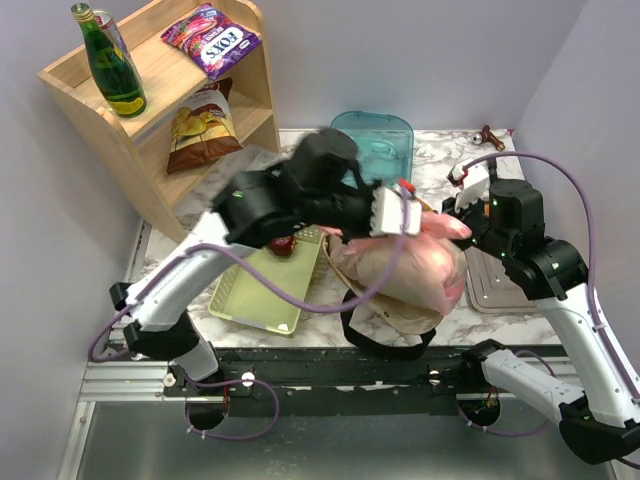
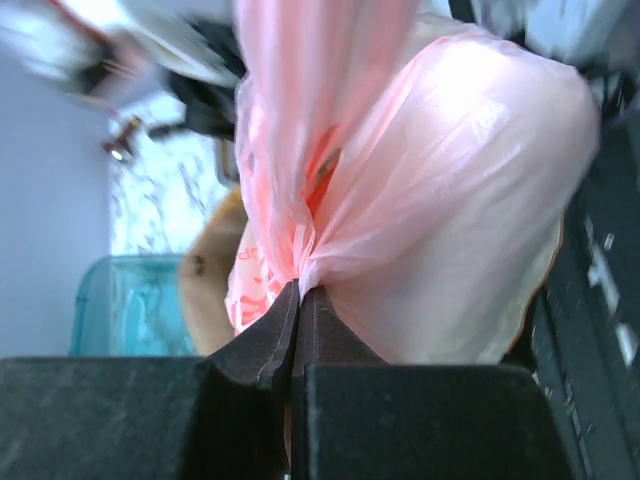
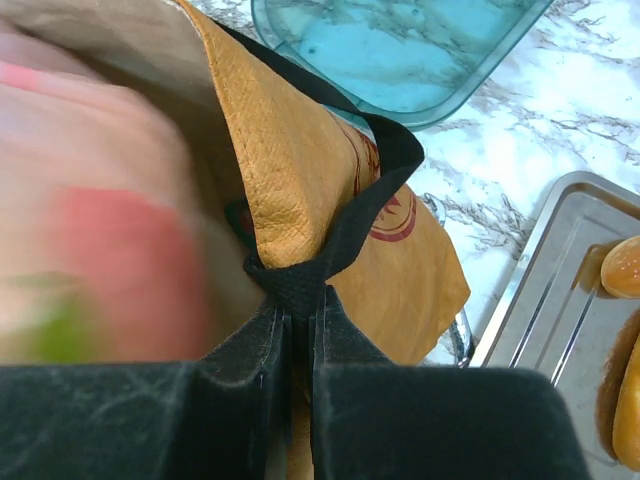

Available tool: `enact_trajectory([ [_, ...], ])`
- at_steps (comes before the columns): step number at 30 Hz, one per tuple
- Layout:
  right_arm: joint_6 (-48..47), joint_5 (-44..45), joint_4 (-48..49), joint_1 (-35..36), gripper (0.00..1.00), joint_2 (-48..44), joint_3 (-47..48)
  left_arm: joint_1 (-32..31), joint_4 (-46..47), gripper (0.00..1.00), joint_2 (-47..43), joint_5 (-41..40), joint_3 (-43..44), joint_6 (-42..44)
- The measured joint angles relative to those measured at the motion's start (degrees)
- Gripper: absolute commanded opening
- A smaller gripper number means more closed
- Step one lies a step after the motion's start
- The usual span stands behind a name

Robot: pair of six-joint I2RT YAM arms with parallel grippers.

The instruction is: Untie the knot of the grocery bags and take out the mixed food

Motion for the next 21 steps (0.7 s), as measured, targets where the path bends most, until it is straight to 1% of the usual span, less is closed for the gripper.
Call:
enact_trajectory([
  [2, -0.3, 1.2, 1.1, 0.0, 0.01, 0.3, -0.4, 2.0, -2.7, 0.0, -0.2, 3.5, 8.1, -3.3],
  [4, -0.4, 2.3, 2.2, 0.0, 0.01, 0.5, -1.3, 5.4, -4.3, 0.0, -0.2, 6.3, 16.3, -6.9],
  [6, -0.5, 3.0, 2.9, 0.0, 0.01, 1.0, -1.8, 8.6, -4.2, 0.0, -1.2, 8.0, 21.4, -10.4],
  [7, -0.5, 3.2, 3.2, 0.0, 0.01, 1.2, -1.9, 9.5, -4.0, 0.0, -2.0, 8.2, 22.0, -11.5],
  [13, -0.4, 3.3, 4.5, 0.0, 0.01, 3.6, -0.3, 14.3, -0.3, 0.0, -9.9, 7.6, 18.1, -18.7],
  [16, -0.4, 3.0, 4.5, 0.0, 0.01, 4.6, 2.2, 17.2, 2.1, 0.0, -13.3, 4.4, 14.3, -21.2],
  [21, -0.2, 2.3, 4.5, 0.0, 0.01, 6.6, 7.8, 23.1, 5.0, 0.0, -17.7, -3.4, 6.5, -23.9],
])
